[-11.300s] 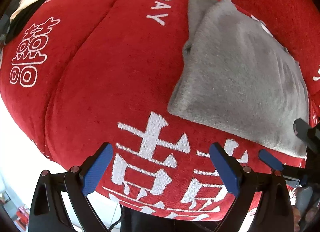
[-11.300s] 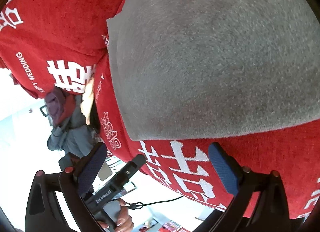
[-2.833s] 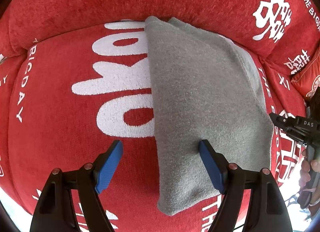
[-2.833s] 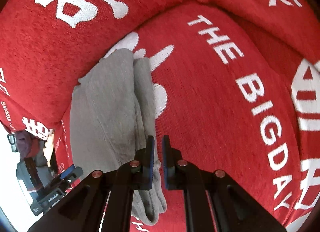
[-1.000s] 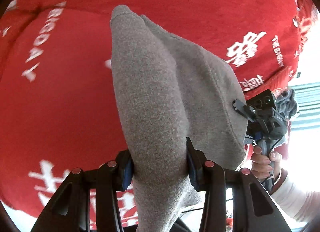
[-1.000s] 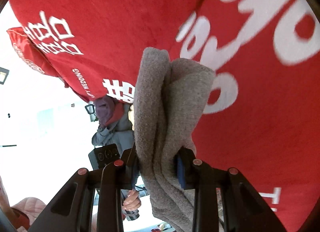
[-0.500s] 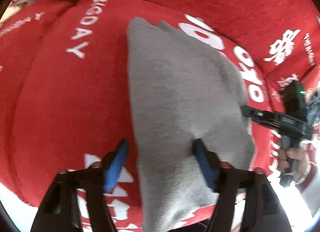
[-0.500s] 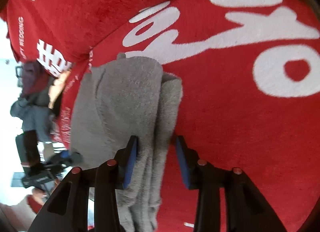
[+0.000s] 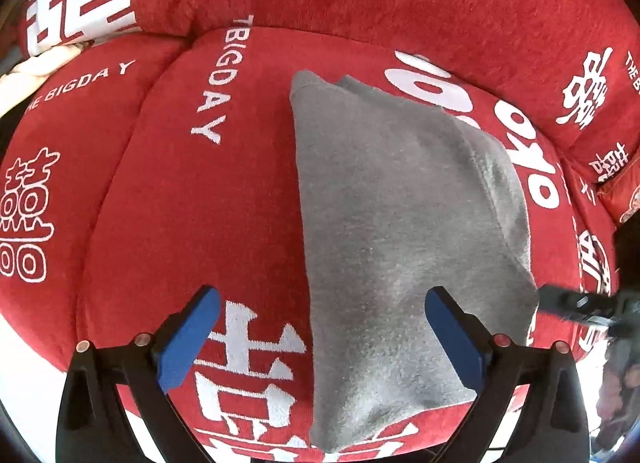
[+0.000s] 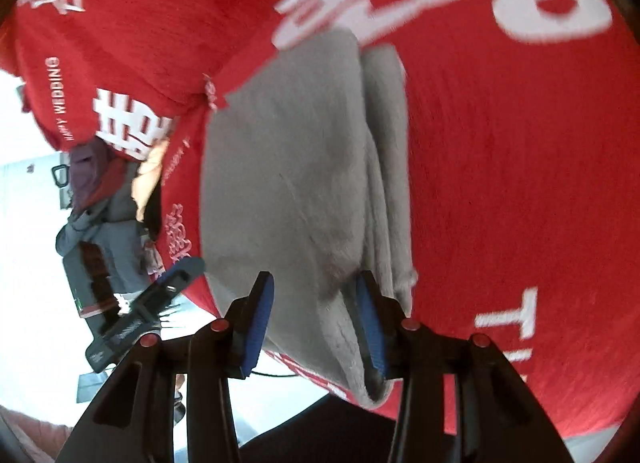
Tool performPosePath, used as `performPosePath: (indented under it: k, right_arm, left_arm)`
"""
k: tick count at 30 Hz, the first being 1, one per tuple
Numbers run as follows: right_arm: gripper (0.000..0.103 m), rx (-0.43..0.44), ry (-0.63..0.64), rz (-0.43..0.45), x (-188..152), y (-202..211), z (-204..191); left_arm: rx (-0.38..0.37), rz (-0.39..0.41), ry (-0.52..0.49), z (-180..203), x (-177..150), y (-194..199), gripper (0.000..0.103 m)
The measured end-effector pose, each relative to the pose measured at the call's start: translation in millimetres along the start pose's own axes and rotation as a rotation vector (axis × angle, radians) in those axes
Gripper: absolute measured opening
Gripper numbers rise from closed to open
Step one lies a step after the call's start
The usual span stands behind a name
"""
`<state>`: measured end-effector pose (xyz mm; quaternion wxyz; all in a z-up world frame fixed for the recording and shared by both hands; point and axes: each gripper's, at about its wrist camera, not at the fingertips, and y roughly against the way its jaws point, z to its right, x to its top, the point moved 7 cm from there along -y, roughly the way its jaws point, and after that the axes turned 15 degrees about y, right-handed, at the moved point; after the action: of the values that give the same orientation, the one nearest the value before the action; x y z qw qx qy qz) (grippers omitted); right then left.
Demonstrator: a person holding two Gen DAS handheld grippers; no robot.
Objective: Fold small clothes
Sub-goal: 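Lower the folded sweater onto the cushion and open both grippers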
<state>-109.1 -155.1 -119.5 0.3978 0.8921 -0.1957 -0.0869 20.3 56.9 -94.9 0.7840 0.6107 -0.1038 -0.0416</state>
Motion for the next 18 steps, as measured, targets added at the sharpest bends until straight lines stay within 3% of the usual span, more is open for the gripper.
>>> performPosePath:
  k: [1,2,7,11,15,18]
  right_arm:
    - [0.009,-0.005,0.005,-0.004,-1.7,-1.8,-1.1]
    - [0.007,-0.030,0.028,-0.004,-2.7,-1.9,-3.4]
    - [0.007,-0.204,0.102,-0.034,-10.7,-14.3,9.7]
    - [0.007,-0.204,0.099,-0.023,-15.0,-16.3,12.4]
    - [0.007,-0.259,0.134,-0.045,-19.0,-14.5,5.4]
    - [0.007,-0.253,0.103,-0.030,-20.7,-6.1,2.6]
  left_arm:
    - [0.002,-0.003,0.001,0.7,-0.2,0.9,0.102]
    - [0.002,-0.003,0.001,2.0,-0.2,1.8,0.102]
    - [0.016,-0.015,-0.001,1.7,-5.4,-1.4,0.102]
    - [0.074,-0.052,0.018,-6.6,-11.4,-9.1,0.102]
    - [0.090,-0.060,-0.001,-6.3,-16.0,-6.7,0.102]
    - [0.101,-0.070,-0.008,-5.8,-18.9,-4.3,0.102]
